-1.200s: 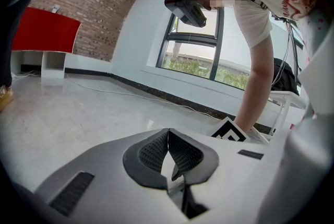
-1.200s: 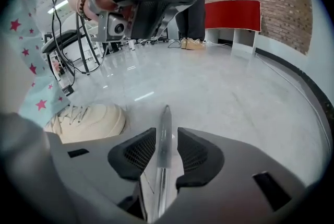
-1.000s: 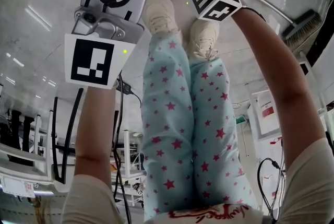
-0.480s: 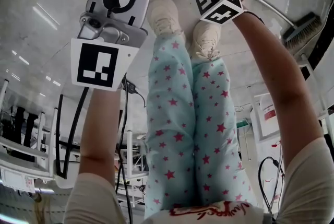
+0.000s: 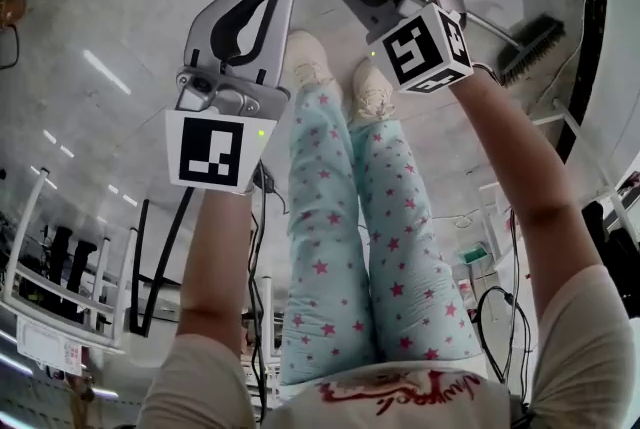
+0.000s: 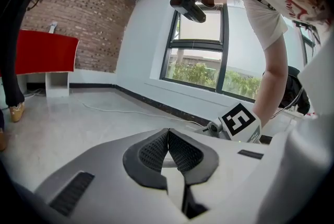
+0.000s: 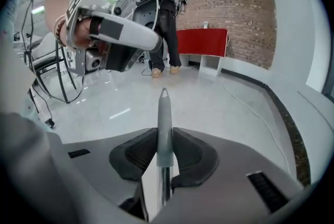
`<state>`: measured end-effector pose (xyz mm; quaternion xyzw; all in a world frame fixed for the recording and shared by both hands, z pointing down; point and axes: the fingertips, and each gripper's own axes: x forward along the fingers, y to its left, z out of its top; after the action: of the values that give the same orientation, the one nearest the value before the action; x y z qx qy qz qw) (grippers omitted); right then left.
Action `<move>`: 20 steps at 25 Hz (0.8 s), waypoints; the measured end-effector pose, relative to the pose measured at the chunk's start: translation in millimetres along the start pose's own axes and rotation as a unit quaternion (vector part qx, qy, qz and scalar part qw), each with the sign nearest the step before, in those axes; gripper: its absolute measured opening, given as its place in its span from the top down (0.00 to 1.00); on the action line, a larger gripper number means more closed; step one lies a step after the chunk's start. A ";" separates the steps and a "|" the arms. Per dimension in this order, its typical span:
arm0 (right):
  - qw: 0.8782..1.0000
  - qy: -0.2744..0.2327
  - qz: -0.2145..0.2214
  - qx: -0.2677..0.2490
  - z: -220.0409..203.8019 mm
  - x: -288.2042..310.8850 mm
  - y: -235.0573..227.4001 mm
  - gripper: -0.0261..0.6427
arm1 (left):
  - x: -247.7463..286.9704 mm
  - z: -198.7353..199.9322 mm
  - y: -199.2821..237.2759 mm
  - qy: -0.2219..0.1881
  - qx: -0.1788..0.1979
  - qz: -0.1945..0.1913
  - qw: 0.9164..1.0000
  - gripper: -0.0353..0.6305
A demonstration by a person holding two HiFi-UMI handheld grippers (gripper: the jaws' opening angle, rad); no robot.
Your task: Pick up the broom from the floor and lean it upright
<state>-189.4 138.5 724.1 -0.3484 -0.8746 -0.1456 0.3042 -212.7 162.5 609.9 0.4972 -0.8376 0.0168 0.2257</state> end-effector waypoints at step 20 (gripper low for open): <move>0.969 -0.130 -0.202 0.062 153.4 -290.7 -105.9 0.80 | 26.5 220.3 -121.8 -0.003 0.066 -0.093 0.993 0.91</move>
<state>-163.0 -17.0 416.9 -0.1605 -0.9662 -0.1032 0.1735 -200.6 23.4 398.7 0.5871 -0.7853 0.0489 0.1902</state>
